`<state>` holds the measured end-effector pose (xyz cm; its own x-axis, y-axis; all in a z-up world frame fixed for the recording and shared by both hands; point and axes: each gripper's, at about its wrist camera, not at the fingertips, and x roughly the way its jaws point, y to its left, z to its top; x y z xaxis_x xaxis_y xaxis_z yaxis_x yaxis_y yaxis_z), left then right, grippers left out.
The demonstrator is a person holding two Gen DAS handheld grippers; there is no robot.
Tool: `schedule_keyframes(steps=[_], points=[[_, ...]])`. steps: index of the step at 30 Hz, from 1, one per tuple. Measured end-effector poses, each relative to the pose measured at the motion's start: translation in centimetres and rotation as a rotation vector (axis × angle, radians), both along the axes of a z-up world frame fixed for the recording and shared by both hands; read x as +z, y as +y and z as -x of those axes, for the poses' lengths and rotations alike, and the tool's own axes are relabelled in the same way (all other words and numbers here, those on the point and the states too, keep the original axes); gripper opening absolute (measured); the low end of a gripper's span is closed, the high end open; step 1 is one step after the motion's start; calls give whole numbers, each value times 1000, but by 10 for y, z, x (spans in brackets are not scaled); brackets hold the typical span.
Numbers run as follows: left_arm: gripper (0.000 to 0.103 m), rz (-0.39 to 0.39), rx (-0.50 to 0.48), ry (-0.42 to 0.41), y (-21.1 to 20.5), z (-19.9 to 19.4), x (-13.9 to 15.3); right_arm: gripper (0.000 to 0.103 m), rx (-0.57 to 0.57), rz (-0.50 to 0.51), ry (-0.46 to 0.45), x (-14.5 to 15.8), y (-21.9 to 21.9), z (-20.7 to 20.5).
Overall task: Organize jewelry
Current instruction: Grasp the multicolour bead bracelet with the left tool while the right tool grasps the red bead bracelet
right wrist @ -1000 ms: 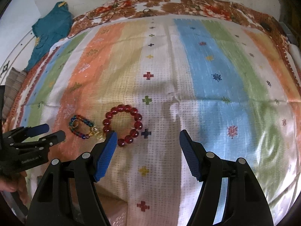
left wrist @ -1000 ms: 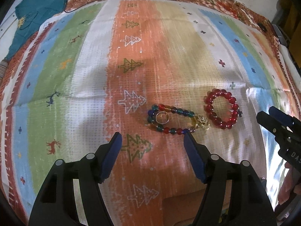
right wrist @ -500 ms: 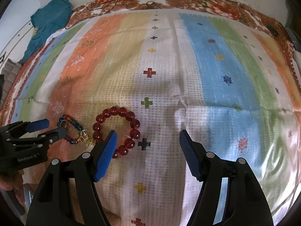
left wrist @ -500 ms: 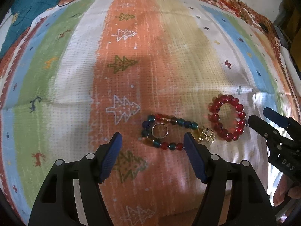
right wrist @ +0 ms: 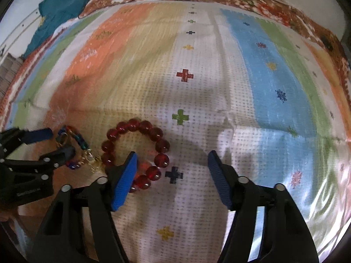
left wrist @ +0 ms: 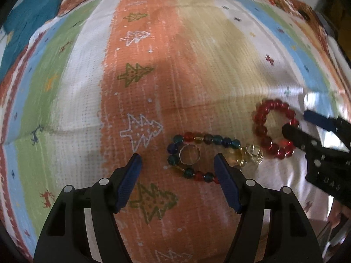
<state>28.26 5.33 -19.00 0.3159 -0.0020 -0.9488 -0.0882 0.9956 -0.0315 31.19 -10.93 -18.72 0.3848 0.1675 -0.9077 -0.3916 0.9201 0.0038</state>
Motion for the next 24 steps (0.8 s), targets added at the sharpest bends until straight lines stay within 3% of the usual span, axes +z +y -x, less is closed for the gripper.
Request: schedule_keyframes(steps=[5, 13, 20, 24], points=[[63, -20, -6, -2, -1, 3, -2, 38, 2, -11, -5, 1, -3, 0], [44, -34, -10, 15, -1, 6, -1, 19, 19, -14, 2, 0, 0, 2], [26, -32, -10, 31, -3, 2, -1, 18, 18, -22, 6, 1, -2, 1], [23, -23, -3, 33, 3, 2, -1, 18, 18, -20, 6, 1, -1, 1]])
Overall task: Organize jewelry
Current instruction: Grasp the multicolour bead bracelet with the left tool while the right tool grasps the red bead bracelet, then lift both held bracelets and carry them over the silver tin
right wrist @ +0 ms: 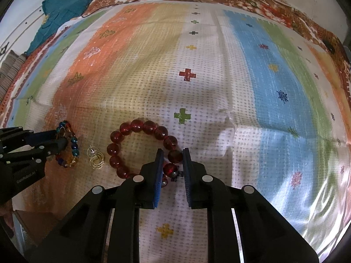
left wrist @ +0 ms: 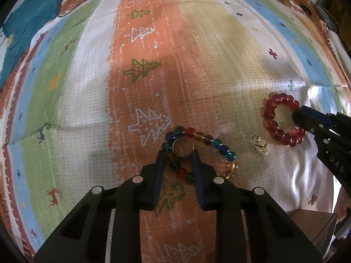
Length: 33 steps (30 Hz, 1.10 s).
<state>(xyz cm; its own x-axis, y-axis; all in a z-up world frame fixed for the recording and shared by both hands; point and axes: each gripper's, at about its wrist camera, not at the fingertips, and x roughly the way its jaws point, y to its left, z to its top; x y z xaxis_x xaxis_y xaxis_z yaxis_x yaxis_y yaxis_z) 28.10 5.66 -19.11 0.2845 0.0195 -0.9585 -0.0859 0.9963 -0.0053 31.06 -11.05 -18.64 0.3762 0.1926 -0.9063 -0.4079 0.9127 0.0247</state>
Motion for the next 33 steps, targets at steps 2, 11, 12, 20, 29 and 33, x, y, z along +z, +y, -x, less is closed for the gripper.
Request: schedule_keyframes(steps=[2, 11, 12, 20, 29, 33], points=[[22, 5, 4, 2, 6, 2, 3, 18, -1, 1, 0, 0, 0, 0], [10, 1, 13, 5, 17, 3, 7, 18, -2, -4, 4, 0, -1, -1], [10, 2, 14, 4, 18, 3, 8, 18, -2, -4, 4, 0, -1, -1], [9, -6, 27, -6, 16, 3, 17, 17, 4, -3, -6, 4, 0, 3], [9, -5, 26, -50, 10, 9, 44, 14, 26, -21, -55, 31, 3, 17], [9, -12, 24, -71, 3, 15, 55, 14, 42, -16, -77, 41, 4, 27]])
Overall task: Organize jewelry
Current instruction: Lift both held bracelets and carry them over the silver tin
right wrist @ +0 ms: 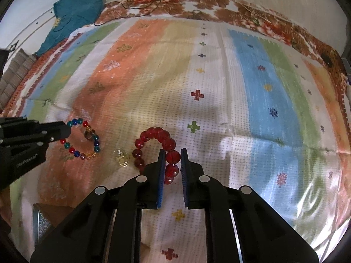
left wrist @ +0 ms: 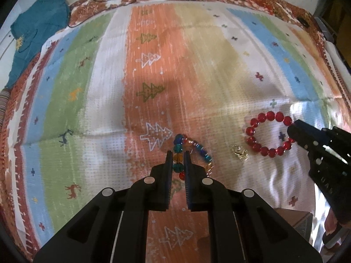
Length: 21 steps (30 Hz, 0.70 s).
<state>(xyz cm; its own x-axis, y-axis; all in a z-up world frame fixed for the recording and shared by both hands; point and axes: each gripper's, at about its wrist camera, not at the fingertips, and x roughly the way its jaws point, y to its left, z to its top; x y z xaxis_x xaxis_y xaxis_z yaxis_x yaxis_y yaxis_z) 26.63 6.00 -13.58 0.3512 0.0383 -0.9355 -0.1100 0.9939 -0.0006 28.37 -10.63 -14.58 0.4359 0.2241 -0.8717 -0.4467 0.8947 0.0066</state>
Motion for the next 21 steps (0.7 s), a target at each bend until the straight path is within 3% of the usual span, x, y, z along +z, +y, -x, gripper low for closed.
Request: schedule_keyframes(steps=[16, 21], points=[[9, -59, 8, -32, 3, 11, 24, 14, 5, -15, -27, 25, -10, 22], [9, -43, 11, -47, 1, 22, 38, 14, 16, -18, -47, 33, -8, 33]])
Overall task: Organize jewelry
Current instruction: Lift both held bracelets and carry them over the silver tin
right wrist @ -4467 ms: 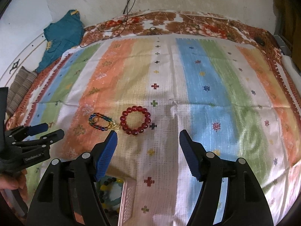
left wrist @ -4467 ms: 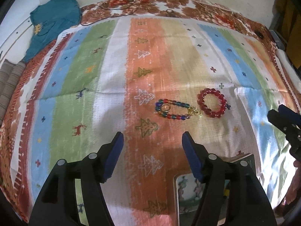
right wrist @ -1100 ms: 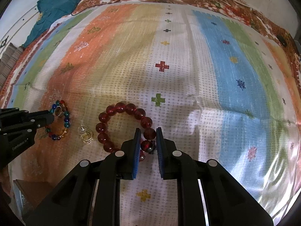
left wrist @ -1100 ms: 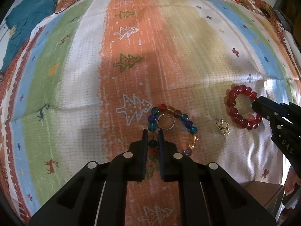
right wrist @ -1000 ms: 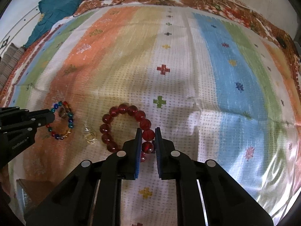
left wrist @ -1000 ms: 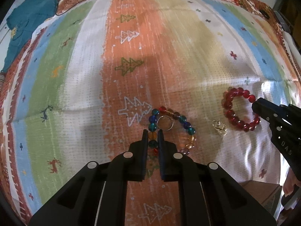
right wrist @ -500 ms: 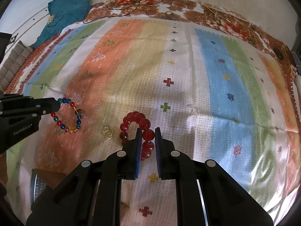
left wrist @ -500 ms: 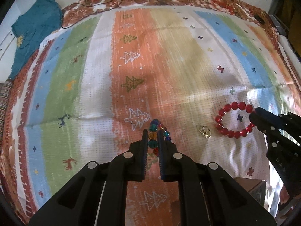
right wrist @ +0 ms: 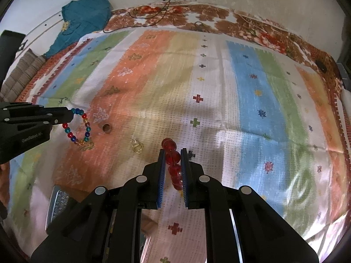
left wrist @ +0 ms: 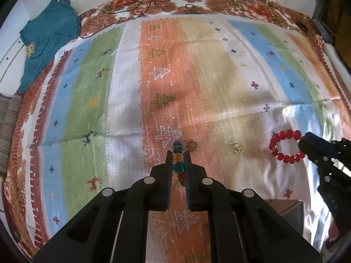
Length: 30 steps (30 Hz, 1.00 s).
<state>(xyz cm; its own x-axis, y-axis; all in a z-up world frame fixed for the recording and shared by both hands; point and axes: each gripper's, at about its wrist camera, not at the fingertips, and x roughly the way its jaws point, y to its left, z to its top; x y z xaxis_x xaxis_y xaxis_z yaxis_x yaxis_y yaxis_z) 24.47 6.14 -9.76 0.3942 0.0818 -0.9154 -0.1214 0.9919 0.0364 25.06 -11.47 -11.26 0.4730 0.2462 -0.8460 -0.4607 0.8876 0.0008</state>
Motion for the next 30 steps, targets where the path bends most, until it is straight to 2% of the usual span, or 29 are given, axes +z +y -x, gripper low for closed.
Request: schedule_keyframes(steps=[6, 14, 30], points=[[9, -9, 0, -23, -4, 17, 17, 14, 15, -27, -29, 17, 0, 14], [9, 40, 2, -62, -15, 43, 36, 14, 36, -55, -76, 39, -2, 39], [9, 54, -43, -126, -41, 83, 62, 14, 63, -64, -137, 62, -8, 80]])
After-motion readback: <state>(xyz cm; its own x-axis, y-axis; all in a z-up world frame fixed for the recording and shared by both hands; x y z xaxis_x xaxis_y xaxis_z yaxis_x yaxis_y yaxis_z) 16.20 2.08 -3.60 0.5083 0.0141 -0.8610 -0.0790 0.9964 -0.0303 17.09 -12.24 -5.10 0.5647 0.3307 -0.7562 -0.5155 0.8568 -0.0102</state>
